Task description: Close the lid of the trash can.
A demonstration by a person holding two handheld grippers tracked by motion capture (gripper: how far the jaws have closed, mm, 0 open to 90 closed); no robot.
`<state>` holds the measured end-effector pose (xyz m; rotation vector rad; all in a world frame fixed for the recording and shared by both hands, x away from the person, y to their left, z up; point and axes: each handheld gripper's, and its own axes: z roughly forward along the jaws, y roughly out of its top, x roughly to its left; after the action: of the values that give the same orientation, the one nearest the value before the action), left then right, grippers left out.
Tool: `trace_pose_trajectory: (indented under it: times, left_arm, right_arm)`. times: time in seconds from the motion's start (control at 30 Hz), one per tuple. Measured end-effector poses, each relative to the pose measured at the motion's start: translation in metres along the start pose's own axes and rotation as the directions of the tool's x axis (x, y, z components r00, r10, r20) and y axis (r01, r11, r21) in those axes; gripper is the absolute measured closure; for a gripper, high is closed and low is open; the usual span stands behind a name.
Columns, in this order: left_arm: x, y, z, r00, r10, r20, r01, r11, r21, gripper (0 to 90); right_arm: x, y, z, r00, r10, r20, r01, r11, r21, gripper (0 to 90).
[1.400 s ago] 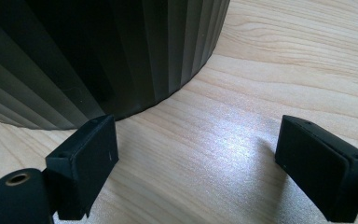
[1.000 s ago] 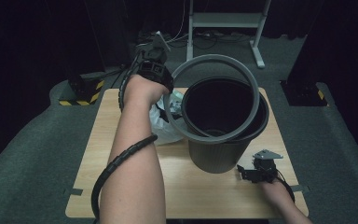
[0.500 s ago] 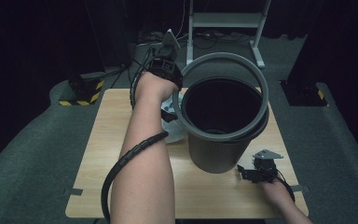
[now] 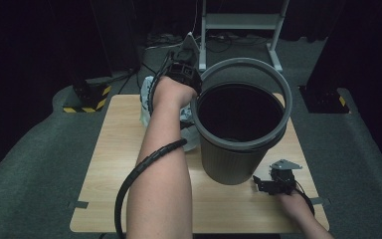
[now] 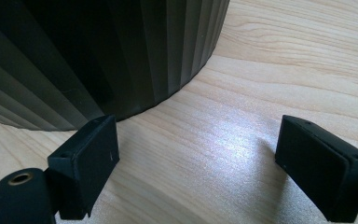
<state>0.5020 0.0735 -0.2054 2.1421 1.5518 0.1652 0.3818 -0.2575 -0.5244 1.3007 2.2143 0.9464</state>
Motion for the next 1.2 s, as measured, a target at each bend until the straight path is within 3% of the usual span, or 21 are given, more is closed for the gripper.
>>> trace_pose_trajectory:
  times: [0.27, 0.87, 1.2]
  left_arm:
    - [-0.006, 0.002, 0.008, 0.9999, 0.01, -0.005, -0.01, 0.9999, 0.011, 78.0]
    - [-0.004, -0.002, 0.022, 0.9999, 0.008, -0.01, -0.008, 0.9992, 0.039, 77.1]
    - [-0.002, -0.005, 0.026, 0.9999, 0.013, -0.009, -0.013, 0.9995, 0.029, 75.6]
  right_arm:
    - [0.0, 0.0, 0.0, 1.0, -0.001, 0.0, 0.001, 1.0, 0.0, 13.1]
    - [0.0, 0.0, 0.0, 1.0, 0.0, 0.0, 0.0, 1.0, -0.001, 13.1]
    - [0.0, 0.0, 0.0, 1.0, -0.001, 0.001, 0.001, 1.0, -0.002, 13.0]
